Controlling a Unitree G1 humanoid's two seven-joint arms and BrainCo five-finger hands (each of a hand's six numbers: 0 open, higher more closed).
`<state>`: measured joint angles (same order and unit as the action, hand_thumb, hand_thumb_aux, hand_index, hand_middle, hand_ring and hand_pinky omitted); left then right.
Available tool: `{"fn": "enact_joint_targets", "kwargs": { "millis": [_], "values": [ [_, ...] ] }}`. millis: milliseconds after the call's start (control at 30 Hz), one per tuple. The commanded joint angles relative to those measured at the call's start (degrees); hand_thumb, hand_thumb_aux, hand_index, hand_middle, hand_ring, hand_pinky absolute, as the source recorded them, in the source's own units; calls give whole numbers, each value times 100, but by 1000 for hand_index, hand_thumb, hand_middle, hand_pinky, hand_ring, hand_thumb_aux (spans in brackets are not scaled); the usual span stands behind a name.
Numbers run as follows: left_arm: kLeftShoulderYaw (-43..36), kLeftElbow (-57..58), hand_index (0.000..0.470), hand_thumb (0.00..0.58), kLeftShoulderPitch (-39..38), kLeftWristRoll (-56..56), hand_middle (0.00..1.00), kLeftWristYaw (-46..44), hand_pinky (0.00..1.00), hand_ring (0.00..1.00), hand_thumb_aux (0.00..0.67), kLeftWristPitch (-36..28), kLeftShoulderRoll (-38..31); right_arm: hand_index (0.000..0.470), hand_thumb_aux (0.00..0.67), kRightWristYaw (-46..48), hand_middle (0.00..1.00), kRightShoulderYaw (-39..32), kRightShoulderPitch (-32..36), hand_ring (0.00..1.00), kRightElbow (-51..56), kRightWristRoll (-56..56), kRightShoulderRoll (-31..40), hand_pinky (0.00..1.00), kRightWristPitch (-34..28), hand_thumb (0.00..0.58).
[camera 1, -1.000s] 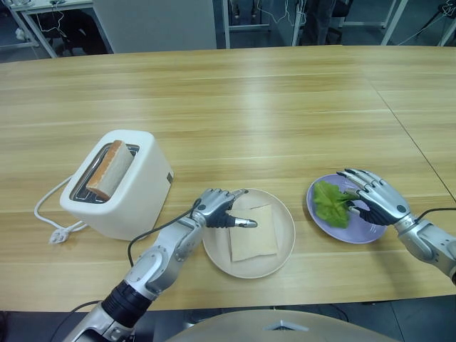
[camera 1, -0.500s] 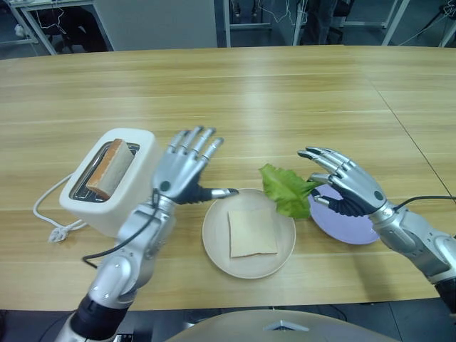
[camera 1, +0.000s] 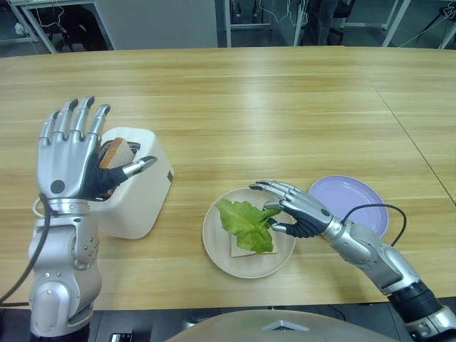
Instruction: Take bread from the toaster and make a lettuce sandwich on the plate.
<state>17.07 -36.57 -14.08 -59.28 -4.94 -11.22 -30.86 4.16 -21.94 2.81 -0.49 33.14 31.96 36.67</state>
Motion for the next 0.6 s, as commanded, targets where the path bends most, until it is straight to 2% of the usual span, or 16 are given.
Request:
{"fn": "enact_joint_targets", "kwargs": {
  "millis": [33, 200, 233, 267, 600],
  "values": [
    [91, 438, 0, 0, -57, -75, 0, -249, 0, 0, 0, -186, -21, 460, 670, 115, 0, -185, 165, 0, 409, 310, -157, 0, -53, 580],
    [-35, 789, 0, 0, -72, -157, 0, -490, 0, 0, 0, -346, -34, 460, 670, 26, 0, -204, 259, 0, 595, 877, -164, 0, -253, 580],
    [-58, 849, 0, 0, -95, -192, 0, -548, 0, 0, 0, -381, -46, 249, 363, -17, 0, -202, 270, 0, 606, 1051, -136, 0, -328, 458],
    [-66, 892, 0, 0, -107, -209, 0, -588, 0, 0, 0, -419, -43, 0, 0, -63, 0, -193, 278, 0, 627, 1177, -109, 0, -379, 0],
    [-262, 1588, 0, 0, 77, -218, 0, -688, 0, 0, 0, -587, -171, 0, 0, -271, 0, -72, 164, 0, 226, 1626, 117, 0, -611, 0]
  ]
}}
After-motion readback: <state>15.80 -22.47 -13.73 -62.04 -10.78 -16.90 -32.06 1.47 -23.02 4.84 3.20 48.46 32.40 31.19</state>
